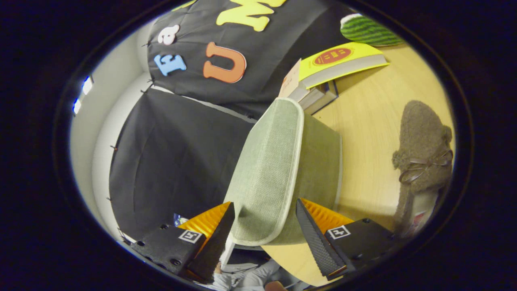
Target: Open the storage box then place both shoes into the box .Put the left shoe in first, then the right shoe, with the right side of both shoes facing outward in a uniform manner.
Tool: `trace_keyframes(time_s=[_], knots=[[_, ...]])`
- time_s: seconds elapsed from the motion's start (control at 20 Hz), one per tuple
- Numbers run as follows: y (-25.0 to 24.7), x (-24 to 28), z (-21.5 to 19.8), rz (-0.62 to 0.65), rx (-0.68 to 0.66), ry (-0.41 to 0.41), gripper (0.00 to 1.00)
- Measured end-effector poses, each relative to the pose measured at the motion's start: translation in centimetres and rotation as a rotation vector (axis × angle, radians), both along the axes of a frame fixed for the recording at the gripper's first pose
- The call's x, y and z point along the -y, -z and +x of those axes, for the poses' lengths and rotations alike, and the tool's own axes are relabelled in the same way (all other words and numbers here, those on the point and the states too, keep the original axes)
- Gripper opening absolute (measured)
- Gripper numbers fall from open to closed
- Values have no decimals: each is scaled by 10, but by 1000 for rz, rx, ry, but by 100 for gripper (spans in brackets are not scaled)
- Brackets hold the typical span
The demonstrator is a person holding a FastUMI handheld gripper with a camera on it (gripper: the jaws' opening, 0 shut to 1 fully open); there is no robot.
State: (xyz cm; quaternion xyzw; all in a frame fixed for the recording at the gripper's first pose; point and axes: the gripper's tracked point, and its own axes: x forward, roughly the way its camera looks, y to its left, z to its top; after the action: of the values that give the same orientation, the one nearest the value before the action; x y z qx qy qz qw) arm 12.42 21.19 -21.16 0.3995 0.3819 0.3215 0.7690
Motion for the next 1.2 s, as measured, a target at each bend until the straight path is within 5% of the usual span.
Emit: trace_keyframes(time_s=[0.2,0.4,0.45,0.6,1.2], knots=[[-2,-1,1,91,-77,14,90],[-9,15,2,68,-62,80,51],[-18,17,1,77,-60,99,30],[-43,16,-1,64,-21,118,8],[-159,-75,-15,-143,189,18,6]])
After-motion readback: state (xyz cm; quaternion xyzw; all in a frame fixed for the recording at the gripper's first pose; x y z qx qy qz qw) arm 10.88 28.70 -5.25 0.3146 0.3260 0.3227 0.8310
